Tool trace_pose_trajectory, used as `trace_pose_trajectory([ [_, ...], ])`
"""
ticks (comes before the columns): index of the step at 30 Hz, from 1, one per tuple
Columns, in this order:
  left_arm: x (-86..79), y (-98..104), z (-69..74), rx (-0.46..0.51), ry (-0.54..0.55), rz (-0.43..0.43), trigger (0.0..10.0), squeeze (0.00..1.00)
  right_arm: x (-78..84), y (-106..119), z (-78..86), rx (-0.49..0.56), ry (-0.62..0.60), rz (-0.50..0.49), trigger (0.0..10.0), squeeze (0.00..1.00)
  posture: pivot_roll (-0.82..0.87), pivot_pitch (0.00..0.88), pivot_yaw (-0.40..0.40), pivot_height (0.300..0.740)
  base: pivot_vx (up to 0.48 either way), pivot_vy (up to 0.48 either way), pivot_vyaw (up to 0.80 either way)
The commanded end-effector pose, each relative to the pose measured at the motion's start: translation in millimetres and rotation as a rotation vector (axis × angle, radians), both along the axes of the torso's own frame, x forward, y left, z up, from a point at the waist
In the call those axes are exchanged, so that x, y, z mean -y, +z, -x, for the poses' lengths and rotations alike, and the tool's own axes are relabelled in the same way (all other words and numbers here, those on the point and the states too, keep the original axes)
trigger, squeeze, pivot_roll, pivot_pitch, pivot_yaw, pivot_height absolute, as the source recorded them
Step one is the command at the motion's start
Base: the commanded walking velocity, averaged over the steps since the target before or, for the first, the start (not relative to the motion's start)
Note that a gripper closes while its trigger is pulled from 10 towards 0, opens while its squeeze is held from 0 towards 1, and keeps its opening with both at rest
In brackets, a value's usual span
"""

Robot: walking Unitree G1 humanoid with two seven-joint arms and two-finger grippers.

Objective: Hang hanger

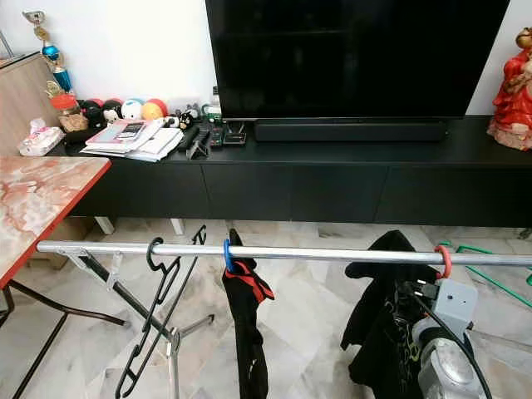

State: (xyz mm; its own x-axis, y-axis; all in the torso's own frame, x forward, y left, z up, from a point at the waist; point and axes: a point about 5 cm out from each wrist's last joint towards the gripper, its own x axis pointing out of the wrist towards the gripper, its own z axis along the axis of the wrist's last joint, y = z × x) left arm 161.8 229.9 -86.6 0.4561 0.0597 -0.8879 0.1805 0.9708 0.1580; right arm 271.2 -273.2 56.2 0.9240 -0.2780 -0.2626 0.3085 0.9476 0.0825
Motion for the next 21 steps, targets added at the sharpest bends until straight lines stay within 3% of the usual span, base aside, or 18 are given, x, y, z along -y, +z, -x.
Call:
trace_pose_trajectory([
  [1, -2.7, -1.2, 4.0, -0.026, -0.007, -0.014, 10.0, 0.00, -5.2, -6.8, 0.1, -0.038, 0.024, -0.015, 0.0, 0.00, 0.00, 0.000, 0.062, 0.740, 0.000, 0.000, 0.00],
  [21, -4.9, -1.1, 4.8, -0.033, -0.013, -0.027, 10.0, 0.00, -14.9, -10.3, -3.7, -0.026, 0.041, -0.035, 0.0, 0.00, 0.01, 0.000, 0.067, 0.740, 0.000, 0.000, 0.00],
])
